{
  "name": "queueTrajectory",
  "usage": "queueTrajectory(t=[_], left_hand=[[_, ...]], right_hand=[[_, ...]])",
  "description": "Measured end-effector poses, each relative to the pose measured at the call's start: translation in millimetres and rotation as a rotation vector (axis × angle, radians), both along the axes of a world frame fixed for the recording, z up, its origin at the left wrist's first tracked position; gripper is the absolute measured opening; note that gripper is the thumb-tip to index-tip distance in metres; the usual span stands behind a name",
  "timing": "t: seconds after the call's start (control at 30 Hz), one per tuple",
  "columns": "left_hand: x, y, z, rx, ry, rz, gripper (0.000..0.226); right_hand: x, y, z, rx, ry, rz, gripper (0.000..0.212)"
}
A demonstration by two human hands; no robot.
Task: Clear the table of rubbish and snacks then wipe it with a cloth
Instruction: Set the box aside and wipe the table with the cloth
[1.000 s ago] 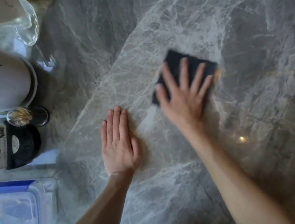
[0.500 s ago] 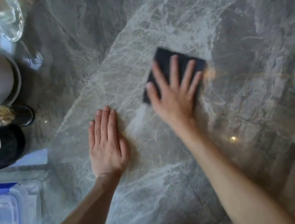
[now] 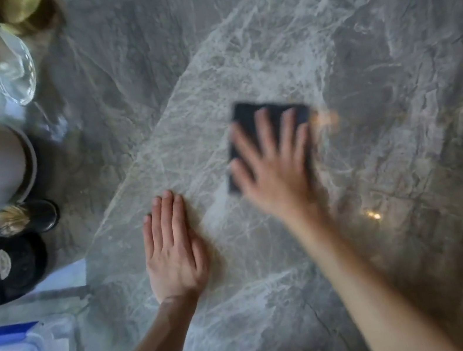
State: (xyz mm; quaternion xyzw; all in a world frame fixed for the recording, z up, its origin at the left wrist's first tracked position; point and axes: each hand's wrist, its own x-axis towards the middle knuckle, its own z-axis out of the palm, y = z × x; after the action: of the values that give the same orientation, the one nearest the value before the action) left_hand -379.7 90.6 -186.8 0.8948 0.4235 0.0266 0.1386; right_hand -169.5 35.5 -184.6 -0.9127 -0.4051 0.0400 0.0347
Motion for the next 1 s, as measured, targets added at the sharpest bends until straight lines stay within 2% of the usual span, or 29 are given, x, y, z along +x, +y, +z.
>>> queueTrajectory(t=[0.1,0.17,0.2,0.27,0.33,0.37,0.43,0.53,0.63,0.7,0.73,0.8,0.87,0.9,0.93,1.0], left_hand=[[-0.5,0.0,1.2,0.000,0.004,-0.003,0.064],[0.1,0.5,-0.4,-0.001,0.000,0.004,0.065],[0.6,0.7,-1.3,-0.005,0.002,0.006,0.065],[0.8,0.6,-1.0,-0.010,0.008,0.010,0.066],[1.1,0.5,0.4,-0.011,0.013,0.012,0.065],[1.2,0.1,1.3,-0.015,0.015,0.011,0.065],[1.5,-1.0,3.1,-0.019,0.013,0.013,0.064],[2.8,-2.1,6.6,-0.013,0.011,0.013,0.064],[3.0,-2.6,8.9,-0.017,0.012,0.011,0.063],[2.7,-0.9,6.9,-0.020,0.006,0.000,0.063],[1.9,-0.1,5.1,-0.018,0.003,-0.005,0.064],[-0.1,0.4,1.3,-0.012,-0.003,-0.008,0.064],[0.1,0.8,-0.4,-0.003,-0.014,-0.008,0.064],[0.1,1.1,-0.6,-0.003,-0.015,-0.010,0.064],[-0.1,1.1,0.3,-0.006,-0.016,-0.011,0.064],[0.9,0.3,3.7,-0.012,-0.013,-0.013,0.064]], right_hand=[[-73.2,-52.2,6.3,-0.013,0.101,0.367,0.061],[-54.8,-109.0,7.9,-0.083,0.080,0.433,0.062],[-28.6,-128.8,8.6,-0.126,0.047,0.393,0.062],[28.6,-137.2,7.2,-0.186,0.009,0.131,0.064],[65.0,-103.9,6.0,-0.156,0.035,-0.198,0.068],[69.7,-78.2,5.1,-0.125,0.051,-0.287,0.070],[53.9,-30.7,3.2,-0.087,0.090,-0.271,0.072],[-12.0,-14.5,4.0,-0.029,0.061,-0.004,0.067],[-69.4,-76.6,7.7,-0.003,0.117,0.272,0.066],[-60.3,-130.5,7.9,-0.080,0.095,0.352,0.067],[-38.8,-148.8,8.3,-0.131,0.069,0.311,0.068],[16.0,-154.6,4.1,-0.178,0.012,0.050,0.069],[64.8,-111.2,-0.6,-0.114,-0.002,-0.252,0.069],[77.6,-77.4,-1.9,-0.067,0.026,-0.323,0.070],[77.7,-44.3,-2.6,-0.034,0.058,-0.315,0.069],[41.4,-1.3,-4.4,0.010,0.050,-0.122,0.068]])
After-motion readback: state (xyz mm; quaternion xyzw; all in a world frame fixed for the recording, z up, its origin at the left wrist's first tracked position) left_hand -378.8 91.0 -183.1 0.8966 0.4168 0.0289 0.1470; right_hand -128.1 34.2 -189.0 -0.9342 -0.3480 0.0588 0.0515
